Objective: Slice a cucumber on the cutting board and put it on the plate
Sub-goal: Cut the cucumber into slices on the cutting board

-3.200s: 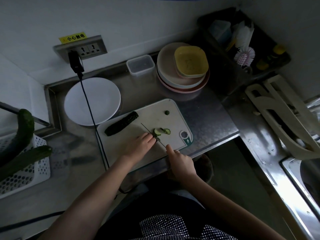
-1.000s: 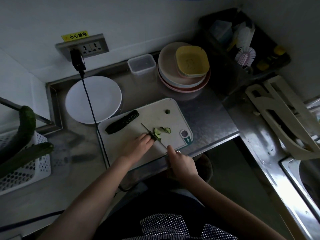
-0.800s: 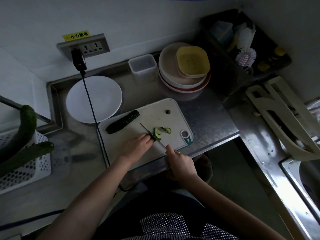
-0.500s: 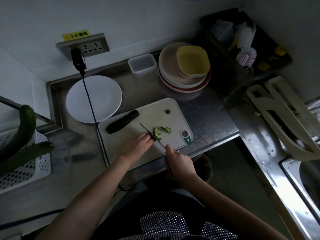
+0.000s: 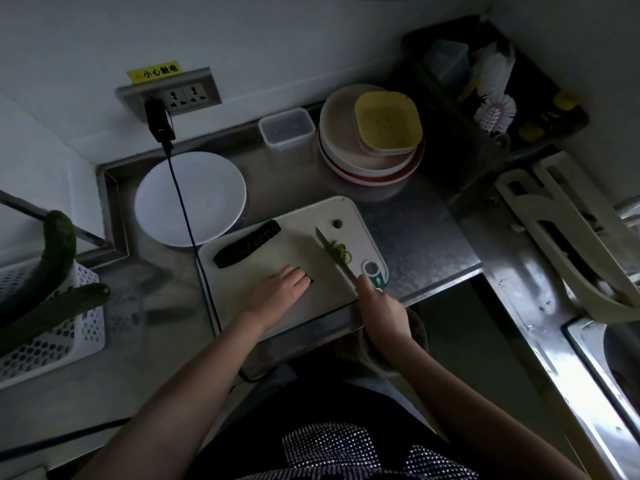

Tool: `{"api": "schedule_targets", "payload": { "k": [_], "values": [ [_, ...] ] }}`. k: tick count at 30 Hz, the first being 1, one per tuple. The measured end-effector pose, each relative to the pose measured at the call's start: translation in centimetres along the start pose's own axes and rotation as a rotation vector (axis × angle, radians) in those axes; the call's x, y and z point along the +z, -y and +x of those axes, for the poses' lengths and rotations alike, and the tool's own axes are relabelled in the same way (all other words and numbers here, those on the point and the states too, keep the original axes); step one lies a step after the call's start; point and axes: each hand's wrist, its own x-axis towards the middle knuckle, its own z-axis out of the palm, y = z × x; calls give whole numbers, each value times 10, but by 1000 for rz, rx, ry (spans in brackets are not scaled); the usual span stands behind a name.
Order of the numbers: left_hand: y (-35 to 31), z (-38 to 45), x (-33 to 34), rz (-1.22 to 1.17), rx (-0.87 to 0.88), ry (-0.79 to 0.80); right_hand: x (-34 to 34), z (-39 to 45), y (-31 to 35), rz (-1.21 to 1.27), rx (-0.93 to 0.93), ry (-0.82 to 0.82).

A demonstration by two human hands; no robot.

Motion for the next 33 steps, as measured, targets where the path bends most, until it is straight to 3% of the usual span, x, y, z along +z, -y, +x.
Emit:
{"api": "schedule_targets", "payload": {
  "k": [6,10,13,19,24,26,28,31,33],
  "values": [
    [-12,12,-12,43,9,-170,-17,3,-4,-100,-89,-34],
    [-21,29,-23,25,195,-152,-21,1,-3,-165,-93,-11],
    [-23,37,-25,-53,213,-113,-24,-1,-4,-198,-90,5],
    [-25,59,-31,-102,19,128,-33,-1,-8,-310,-146,42],
    [-22,79,-38,-79,-117,429,-37,-4,-10,-294,-159,49],
    [-19,84,-32,-173,-184,478,-38,-4,-11,-285,-151,48],
    [-17,83,-29,-273,-239,377,-38,-5,-12,-274,-143,56],
    [-11,74,-32,-215,-128,57,-36,-8,-16,-261,-129,67],
    [-8,69,-34,-121,-86,33,-33,-8,-18,-277,-127,74]
  ]
}}
